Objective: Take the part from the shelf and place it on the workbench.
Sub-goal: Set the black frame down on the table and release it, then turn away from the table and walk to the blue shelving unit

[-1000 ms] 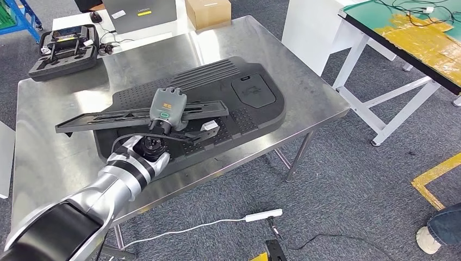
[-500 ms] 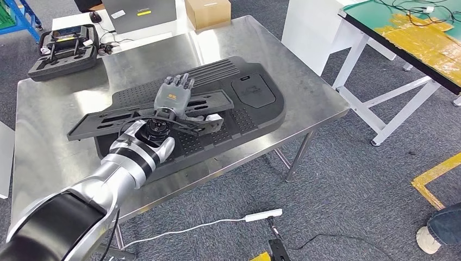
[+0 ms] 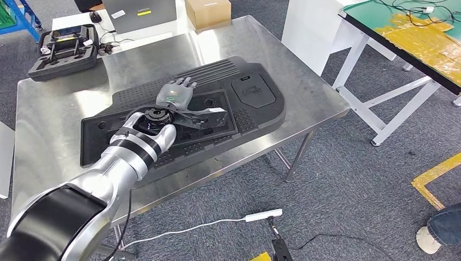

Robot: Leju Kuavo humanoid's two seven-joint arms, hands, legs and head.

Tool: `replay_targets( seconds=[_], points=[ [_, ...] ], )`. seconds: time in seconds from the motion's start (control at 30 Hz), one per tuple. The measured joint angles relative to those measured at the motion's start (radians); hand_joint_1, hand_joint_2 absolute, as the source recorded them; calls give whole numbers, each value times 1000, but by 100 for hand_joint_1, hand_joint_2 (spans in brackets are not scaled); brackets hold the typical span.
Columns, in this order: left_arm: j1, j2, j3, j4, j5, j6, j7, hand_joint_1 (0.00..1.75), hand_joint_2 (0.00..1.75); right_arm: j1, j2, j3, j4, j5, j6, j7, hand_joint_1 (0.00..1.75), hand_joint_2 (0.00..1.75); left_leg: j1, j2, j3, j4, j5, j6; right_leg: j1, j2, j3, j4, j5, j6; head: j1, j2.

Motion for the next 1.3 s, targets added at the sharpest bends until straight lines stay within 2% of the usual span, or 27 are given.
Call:
replay_targets(
  seconds=[0.5, 0.87, 1.3],
  points=[
    [-1, -40, 68, 0, 51, 7, -49, 0, 0, 0, -1, 0, 0, -12, 1, -6, 0, 0, 0, 0, 0, 0, 0, 0, 0, 0, 0, 0, 0, 0, 0, 0],
    [2, -70, 116, -34, 159, 206, -206, 0, 0, 6, -1, 0, 0, -26, -11, -23, 0, 0, 0, 0, 0, 0, 0, 0, 0, 0, 0, 0, 0, 0, 0, 0],
    [11, -81, 142, -68, 197, 255, -247, 0, 0, 10, -1, 0, 0, -16, -17, -29, 0, 0, 0, 0, 0, 0, 0, 0, 0, 0, 0, 0, 0, 0, 0, 0]
  ],
)
